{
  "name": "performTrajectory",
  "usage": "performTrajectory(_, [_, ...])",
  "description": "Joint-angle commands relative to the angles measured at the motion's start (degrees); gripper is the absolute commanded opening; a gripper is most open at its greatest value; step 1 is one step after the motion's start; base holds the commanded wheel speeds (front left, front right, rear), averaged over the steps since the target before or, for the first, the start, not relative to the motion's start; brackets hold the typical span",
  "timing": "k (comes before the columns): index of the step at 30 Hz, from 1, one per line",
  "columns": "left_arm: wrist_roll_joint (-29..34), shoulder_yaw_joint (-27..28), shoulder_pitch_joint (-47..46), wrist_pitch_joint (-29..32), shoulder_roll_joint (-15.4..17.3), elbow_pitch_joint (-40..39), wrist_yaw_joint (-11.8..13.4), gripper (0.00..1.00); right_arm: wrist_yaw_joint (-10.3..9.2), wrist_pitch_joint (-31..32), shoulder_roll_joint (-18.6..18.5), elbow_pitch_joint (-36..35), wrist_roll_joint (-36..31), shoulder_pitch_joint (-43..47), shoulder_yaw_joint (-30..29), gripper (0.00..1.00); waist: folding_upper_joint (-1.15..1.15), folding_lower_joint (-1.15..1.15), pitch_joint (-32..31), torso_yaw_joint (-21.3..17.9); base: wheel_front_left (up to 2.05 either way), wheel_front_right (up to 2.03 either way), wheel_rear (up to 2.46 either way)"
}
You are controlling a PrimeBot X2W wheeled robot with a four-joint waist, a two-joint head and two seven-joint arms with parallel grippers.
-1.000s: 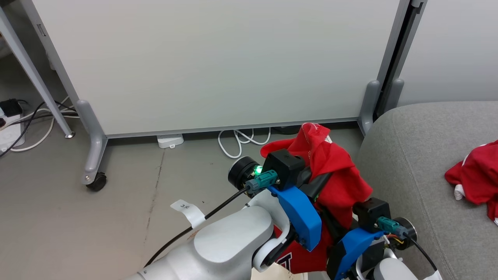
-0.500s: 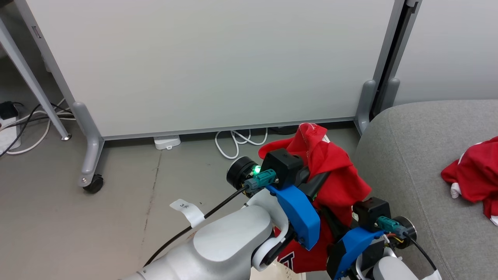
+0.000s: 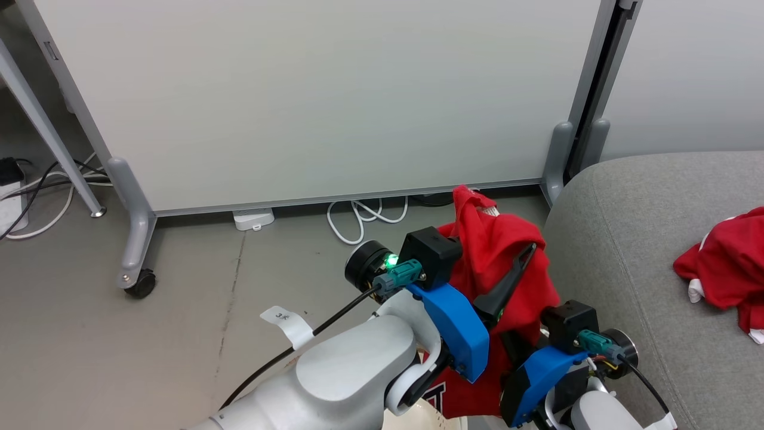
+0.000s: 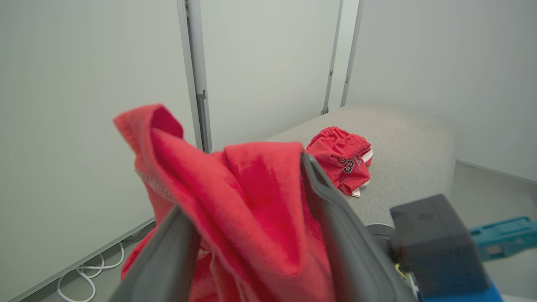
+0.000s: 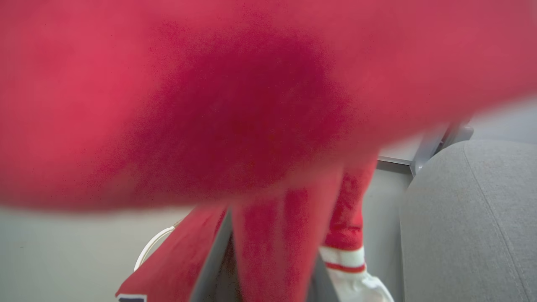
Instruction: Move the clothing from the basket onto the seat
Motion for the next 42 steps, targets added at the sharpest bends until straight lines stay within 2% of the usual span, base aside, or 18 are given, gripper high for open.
performTrajectory(1, [0.2,-0.2,-0.7,-0.3,0.0,0.3,0.2,1.0,0.03,-0.5,0.0,-0.1,0.1,-0.6,0.0,0.0,0.0,0.0,0.0,0.0,0.0,0.0,0.0])
performTrajectory(8, [0.2,-0.1,0.3,-0.3,0.0,1.2,0.3,1.0,0.03,-0.7,0.0,-0.1,-0.1,-0.7,-0.3,0.0,0.0,0.0,0.0,-0.1,0.0,0.0,0.0])
performTrajectory(14, [1.5,2.4,2.4,-0.3,0.0,1.6,0.5,1.0,0.03,-1.0,0.0,-0.4,-0.3,-0.6,-0.8,0.0,0.0,0.0,0.2,-0.1,0.0,0.0,0.0])
performTrajectory(23, [8.2,10.6,10.2,-0.3,3.1,-1.0,-0.1,1.0,0.03,-1.1,0.0,-1.1,-0.6,0.0,-1.9,0.0,0.0,0.0,0.6,-0.2,0.0,0.0,0.0])
performTrajectory(32, [17.0,19.8,21.2,-0.3,7.4,-6.9,-1.0,1.0,0.03,-1.1,0.0,-1.5,-1.0,0.6,-2.6,0.0,0.0,0.0,0.8,-0.8,0.0,0.0,0.0])
performTrajectory(42, [28.0,33.4,34.9,-0.3,9.4,-14.2,-4.1,1.0,0.03,-0.7,0.0,-2.2,-1.5,0.7,-3.1,0.0,0.0,0.0,1.2,-1.5,0.0,0.0,0.0])
